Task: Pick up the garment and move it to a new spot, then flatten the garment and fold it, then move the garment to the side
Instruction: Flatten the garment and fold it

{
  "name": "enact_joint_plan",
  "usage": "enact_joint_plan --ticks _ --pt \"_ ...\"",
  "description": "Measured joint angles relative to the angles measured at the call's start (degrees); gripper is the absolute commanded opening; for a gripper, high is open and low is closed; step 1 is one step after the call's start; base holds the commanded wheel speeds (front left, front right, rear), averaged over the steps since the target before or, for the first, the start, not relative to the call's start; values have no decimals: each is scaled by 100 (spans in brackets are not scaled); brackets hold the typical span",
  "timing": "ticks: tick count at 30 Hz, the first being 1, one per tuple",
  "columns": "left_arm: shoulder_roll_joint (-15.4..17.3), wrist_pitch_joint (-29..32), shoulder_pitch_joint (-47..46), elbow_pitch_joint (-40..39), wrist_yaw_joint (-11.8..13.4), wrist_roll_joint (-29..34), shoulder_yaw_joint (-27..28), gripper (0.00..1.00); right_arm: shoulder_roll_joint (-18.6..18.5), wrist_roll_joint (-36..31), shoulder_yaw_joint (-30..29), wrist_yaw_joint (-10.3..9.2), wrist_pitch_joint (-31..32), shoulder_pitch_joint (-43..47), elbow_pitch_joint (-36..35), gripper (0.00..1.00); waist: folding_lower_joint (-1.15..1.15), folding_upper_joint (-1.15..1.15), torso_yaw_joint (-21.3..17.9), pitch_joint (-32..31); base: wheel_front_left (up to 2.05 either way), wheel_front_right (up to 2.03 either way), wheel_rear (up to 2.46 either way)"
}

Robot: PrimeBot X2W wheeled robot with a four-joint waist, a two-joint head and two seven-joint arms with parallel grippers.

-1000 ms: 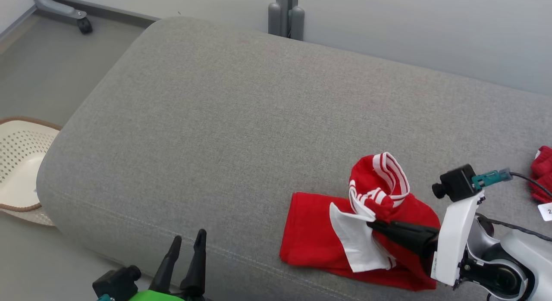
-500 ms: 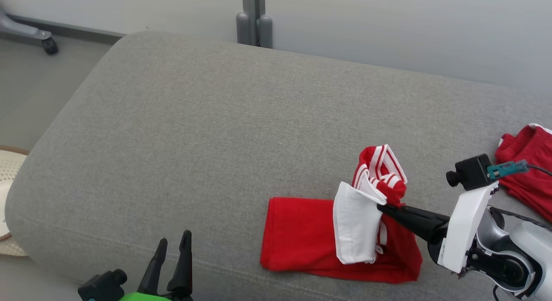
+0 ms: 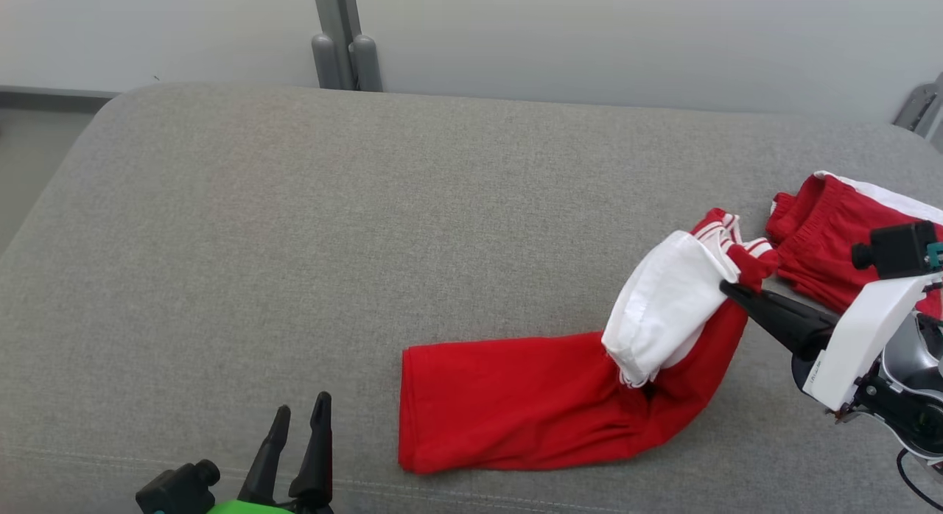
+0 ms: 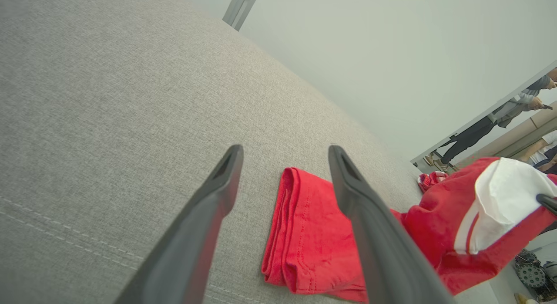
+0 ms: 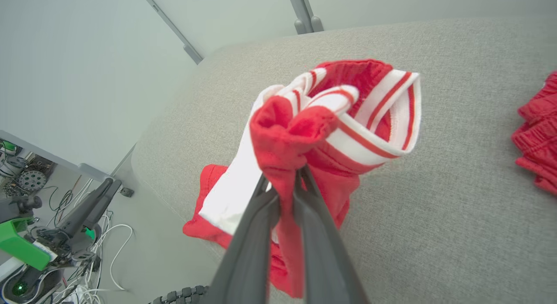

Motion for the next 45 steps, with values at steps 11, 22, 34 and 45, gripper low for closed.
enact_joint_plan --ticks 11,22,34,45 --pt "-22 0 -43 32 -43 0 -213 100 -232 -179 4 -42 -88 7 -213 0 0 0 -17 164 0 0 0" --pt "-33 -1 -502 -296 -93 -644 -520 100 -654 -838 334 -403 458 -183 -840 0 0 0 481 418 0 0 0" --pt "-41 -16 -736 -383 -116 -959 -1004 100 -196 -1450 861 -715 602 -245 -1099 0 0 0 1278 814 0 0 0" --pt "-41 -16 -726 -319 -118 -957 -1060 100 535 -1839 1463 -695 641 -311 -957 0 0 0 1306 702 0 0 0"
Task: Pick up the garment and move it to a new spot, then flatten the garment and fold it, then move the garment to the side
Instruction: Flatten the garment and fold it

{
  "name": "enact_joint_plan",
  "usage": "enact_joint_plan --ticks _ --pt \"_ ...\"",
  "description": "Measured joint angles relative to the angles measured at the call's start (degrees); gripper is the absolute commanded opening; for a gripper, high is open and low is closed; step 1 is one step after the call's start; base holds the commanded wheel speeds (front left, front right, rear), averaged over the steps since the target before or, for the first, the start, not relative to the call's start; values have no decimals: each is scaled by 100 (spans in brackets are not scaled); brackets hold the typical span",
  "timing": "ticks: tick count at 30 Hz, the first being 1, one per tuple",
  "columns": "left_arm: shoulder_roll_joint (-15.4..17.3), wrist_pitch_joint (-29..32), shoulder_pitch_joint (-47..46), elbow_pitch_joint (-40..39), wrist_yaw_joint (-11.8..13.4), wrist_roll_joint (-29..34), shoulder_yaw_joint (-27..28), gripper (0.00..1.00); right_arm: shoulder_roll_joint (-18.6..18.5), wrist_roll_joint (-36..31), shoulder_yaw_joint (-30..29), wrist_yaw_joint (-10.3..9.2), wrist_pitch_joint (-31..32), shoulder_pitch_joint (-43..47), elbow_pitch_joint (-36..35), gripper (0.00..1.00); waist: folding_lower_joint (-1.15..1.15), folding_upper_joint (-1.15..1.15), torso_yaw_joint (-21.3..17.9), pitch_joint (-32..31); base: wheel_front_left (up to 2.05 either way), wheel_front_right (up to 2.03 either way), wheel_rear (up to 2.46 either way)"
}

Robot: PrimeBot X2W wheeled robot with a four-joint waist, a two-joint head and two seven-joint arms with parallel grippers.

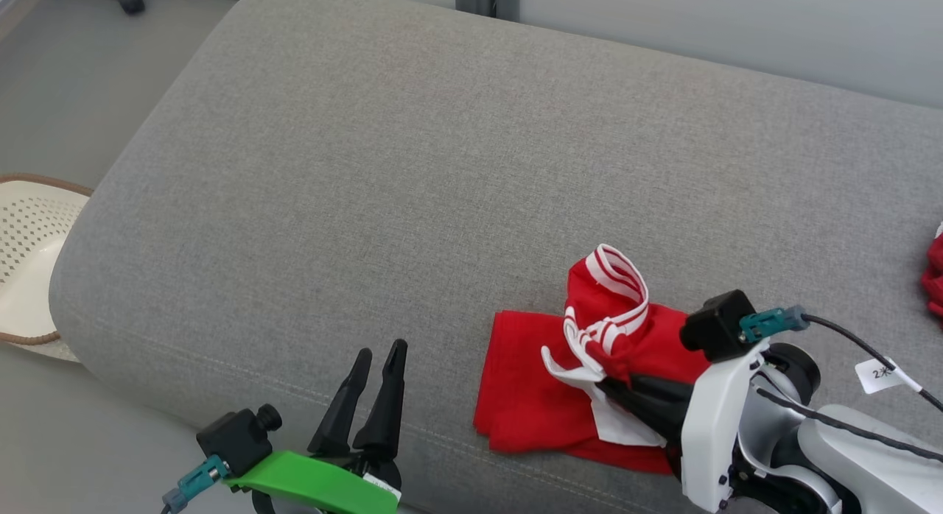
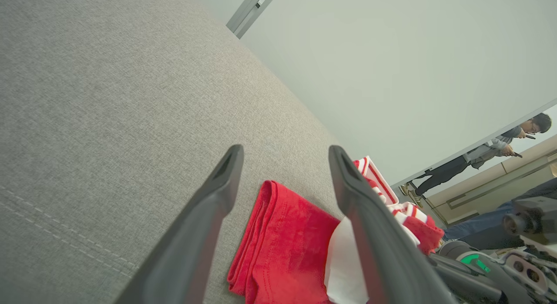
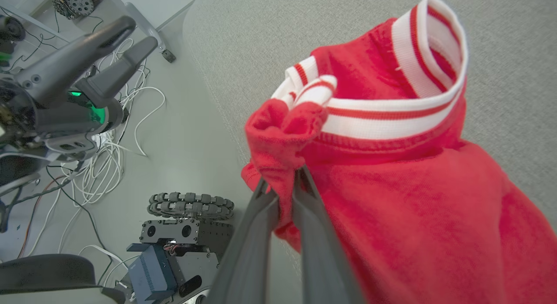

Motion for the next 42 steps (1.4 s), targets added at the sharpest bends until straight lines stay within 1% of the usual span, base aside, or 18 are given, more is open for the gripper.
enact_joint_plan --ticks 4,6,12,14,23,24,25,27,28,29,30,31,32,33,34,35,36,42 --pt "0 0 15 2 1 0 19 100 175 -111 189 -5 0 16 115 0 0 0 -109 -87 0 0 0" --pt "0 0 20 4 1 0 24 100 274 -180 272 -53 0 23 220 0 0 0 -169 -120 0 0 0" --pt "0 0 24 4 1 1 -15 100 606 -543 510 -59 20 20 599 0 0 0 -315 -152 0 0 0" --pt "0 0 23 4 1 1 -32 100 720 -654 566 -108 19 14 767 0 0 0 -320 -139 0 0 0" --pt "0 0 16 46 0 1 -85 100 1210 -1010 838 -108 -26 -172 1384 0 0 0 -274 -138 0 0 0" --pt "0 0 15 53 0 0 -97 100 1251 -1016 851 -108 -35 -197 1447 0 0 0 -267 -140 0 0 0" --pt "0 0 14 81 0 0 -129 100 1282 -1038 857 -108 -73 -209 1517 2 0 0 -256 -146 0 0 0" --pt "-1 0 15 120 0 0 -154 100 1332 -1056 876 -105 -86 -226 1646 1 0 0 -229 -165 0 0 0" --pt "0 0 15 135 0 0 -143 100 1370 -1066 901 -98 -108 -242 1709 1 0 0 -219 -181 0 0 0" --pt "0 0 15 141 0 0 -121 100 1411 -1084 937 -83 -129 -261 1764 4 0 0 -212 -200 0 0 0" --pt "0 0 15 148 0 0 -94 100 1458 -1101 975 -37 -127 -274 1811 3 0 0 -210 -222 0 0 0" --pt "0 0 15 159 0 0 -67 100 1515 -1102 1012 -13 -130 -277 1853 4 0 0 -210 -247 0 0 0" --pt "0 0 15 174 1 1 -49 100 1569 -1104 1056 19 -136 -279 1896 9 0 0 -212 -273 0 0 0" --pt "0 0 16 189 1 4 -34 100 1614 -1105 1109 69 -135 -279 1937 19 0 0 -216 -301 0 0 0" --pt "0 0 19 203 1 14 -13 100 1660 -1104 1154 111 -136 -279 1979 38 0 0 -222 -331 0 0 0" --pt "0 0 19 216 1 30 11 100 1708 -1103 1172 122 -163 -279 2016 49 0 0 -232 -362 0 0 0" --pt "0 0 22 232 1 46 35 100 1753 -1106 1177 125 -205 -279 2045 100 0 0 -245 -394 0 0 0" --pt "0 0 164 265 8 51 163 100 1961 -1128 1167 165 -426 -279 2214 100 0 0 -420 -567 0 0 0"
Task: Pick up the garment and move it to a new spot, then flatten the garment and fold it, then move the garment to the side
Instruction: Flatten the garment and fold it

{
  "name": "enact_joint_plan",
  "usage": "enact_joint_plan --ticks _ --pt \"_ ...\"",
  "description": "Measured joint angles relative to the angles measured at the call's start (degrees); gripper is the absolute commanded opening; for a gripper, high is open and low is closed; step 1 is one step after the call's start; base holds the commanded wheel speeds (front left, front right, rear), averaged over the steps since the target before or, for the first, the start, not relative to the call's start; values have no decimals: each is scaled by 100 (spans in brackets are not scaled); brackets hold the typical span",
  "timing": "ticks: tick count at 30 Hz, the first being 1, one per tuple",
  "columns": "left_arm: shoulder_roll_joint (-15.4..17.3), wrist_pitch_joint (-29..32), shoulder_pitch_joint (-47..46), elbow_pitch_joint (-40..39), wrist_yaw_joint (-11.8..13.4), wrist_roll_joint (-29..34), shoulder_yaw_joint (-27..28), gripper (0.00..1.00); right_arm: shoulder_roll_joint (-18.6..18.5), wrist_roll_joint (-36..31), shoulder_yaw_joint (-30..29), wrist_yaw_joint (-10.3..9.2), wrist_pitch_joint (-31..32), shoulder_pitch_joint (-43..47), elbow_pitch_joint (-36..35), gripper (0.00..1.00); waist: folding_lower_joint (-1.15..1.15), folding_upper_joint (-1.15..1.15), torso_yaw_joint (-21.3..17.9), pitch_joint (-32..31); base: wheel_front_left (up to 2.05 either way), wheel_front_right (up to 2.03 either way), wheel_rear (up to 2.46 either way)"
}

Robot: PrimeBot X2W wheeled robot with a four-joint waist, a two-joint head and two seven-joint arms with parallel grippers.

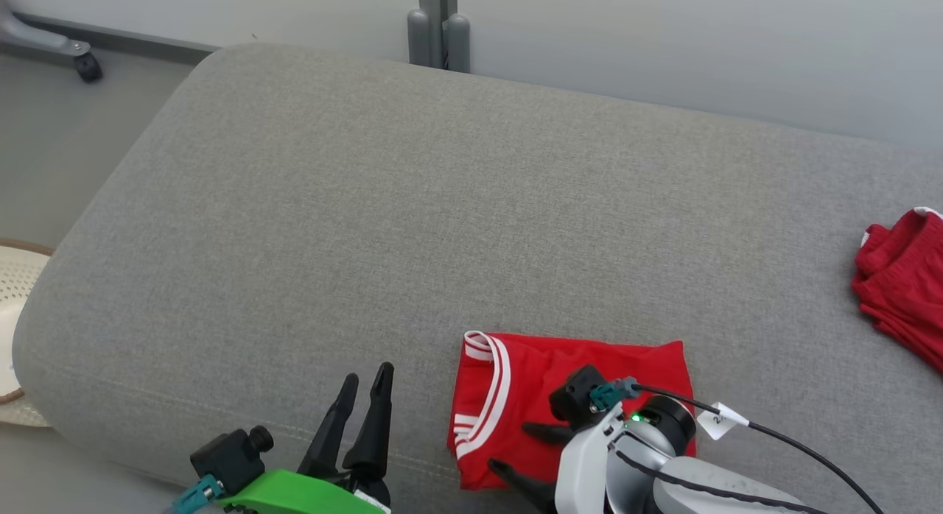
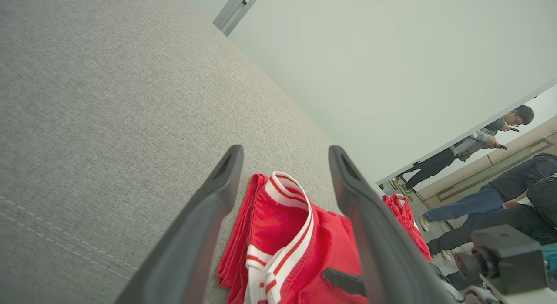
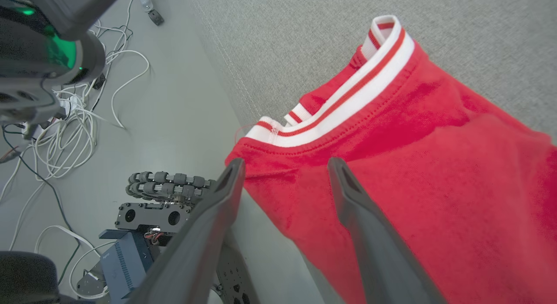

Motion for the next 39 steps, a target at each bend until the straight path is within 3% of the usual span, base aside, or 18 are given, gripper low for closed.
enact_joint_plan --ticks 13,24,39 --pt "2 0 266 4 25 29 73 100 77 144 -493 -74 -653 68 -32 100 0 0 -579 -268 0 0 0" --pt "4 216 210 456 24 109 -213 100 -634 178 -1194 -372 -1195 511 -244 100 0 0 -1283 -382 0 0 0" --pt "51 791 -399 1349 52 -149 -112 100 -899 547 -1818 -459 -1538 1350 -504 100 0 0 -2229 -323 0 0 0"
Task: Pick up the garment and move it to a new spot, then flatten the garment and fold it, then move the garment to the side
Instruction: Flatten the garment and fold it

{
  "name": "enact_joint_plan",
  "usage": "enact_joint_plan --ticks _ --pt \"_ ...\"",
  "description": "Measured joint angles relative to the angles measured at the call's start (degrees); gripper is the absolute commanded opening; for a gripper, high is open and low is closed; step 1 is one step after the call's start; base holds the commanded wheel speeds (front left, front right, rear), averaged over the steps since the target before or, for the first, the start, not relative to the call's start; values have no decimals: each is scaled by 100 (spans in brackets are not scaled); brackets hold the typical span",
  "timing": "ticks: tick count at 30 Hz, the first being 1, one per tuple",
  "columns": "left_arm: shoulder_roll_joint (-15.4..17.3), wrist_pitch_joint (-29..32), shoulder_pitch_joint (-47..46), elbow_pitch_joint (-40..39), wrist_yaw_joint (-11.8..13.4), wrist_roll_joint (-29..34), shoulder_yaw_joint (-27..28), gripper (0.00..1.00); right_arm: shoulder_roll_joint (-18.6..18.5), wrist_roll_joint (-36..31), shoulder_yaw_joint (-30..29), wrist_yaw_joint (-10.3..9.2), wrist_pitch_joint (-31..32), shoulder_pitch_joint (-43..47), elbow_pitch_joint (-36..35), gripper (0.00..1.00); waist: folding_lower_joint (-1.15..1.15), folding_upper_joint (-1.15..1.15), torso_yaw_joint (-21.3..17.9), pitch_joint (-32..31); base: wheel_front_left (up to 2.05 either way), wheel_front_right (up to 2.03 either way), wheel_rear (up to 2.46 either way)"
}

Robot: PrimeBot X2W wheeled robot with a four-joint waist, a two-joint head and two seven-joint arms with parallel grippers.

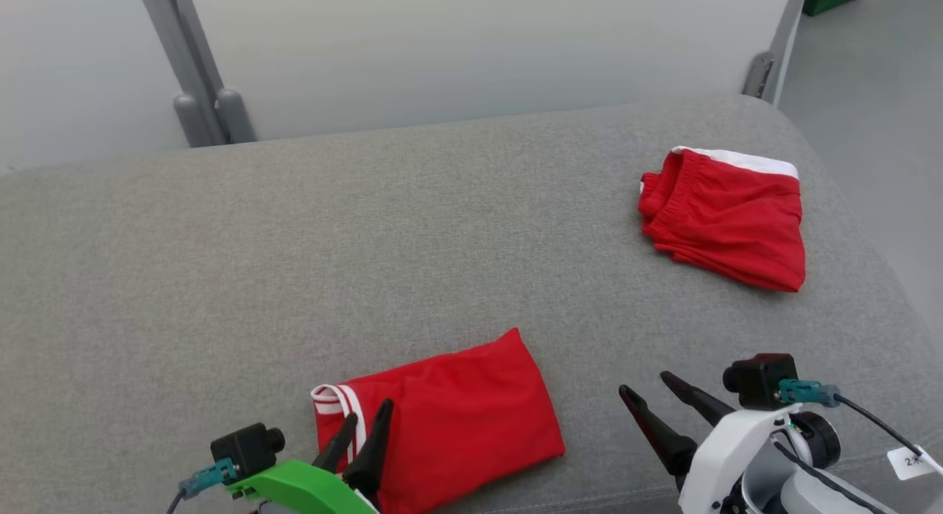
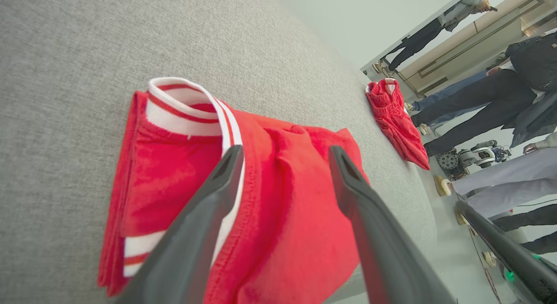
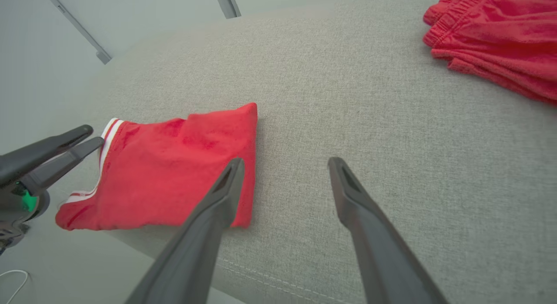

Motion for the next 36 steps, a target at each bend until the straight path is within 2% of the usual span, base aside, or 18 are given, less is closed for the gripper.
enact_joint_plan --ticks 8,18,29,30,31,32,33,36 --pt "125 100 -292 409 42 45 110 100 -93 52 -216 -5 -163 239 -125 100 0 0 -226 78 0 0 0" --pt "125 147 -437 858 193 70 157 100 -171 47 -288 -8 -188 448 -254 100 0 0 -189 54 0 0 0" --pt "56 157 -745 1053 90 89 4 100 -197 37 -320 -8 -178 583 -369 100 0 0 -121 51 0 0 0" --pt "48 175 -764 1099 90 88 -7 73 -196 37 -330 -8 -177 583 -387 100 0 0 -117 53 0 0 0" --pt "45 175 -786 1136 90 88 -12 32 -196 36 -342 -8 -174 584 -396 100 0 0 -115 56 0 0 0" --pt "44 158 -807 1149 89 88 -8 19 -197 32 -357 -8 -170 586 -402 100 0 0 -112 58 0 0 0" --pt "43 137 -832 1150 85 88 0 0 -197 29 -370 -8 -170 588 -409 100 0 0 -110 61 0 0 0" --pt "31 -2 -938 1148 75 89 36 0 -196 -10 -419 -8 -157 609 -419 100 0 0 -103 66 0 0 0"
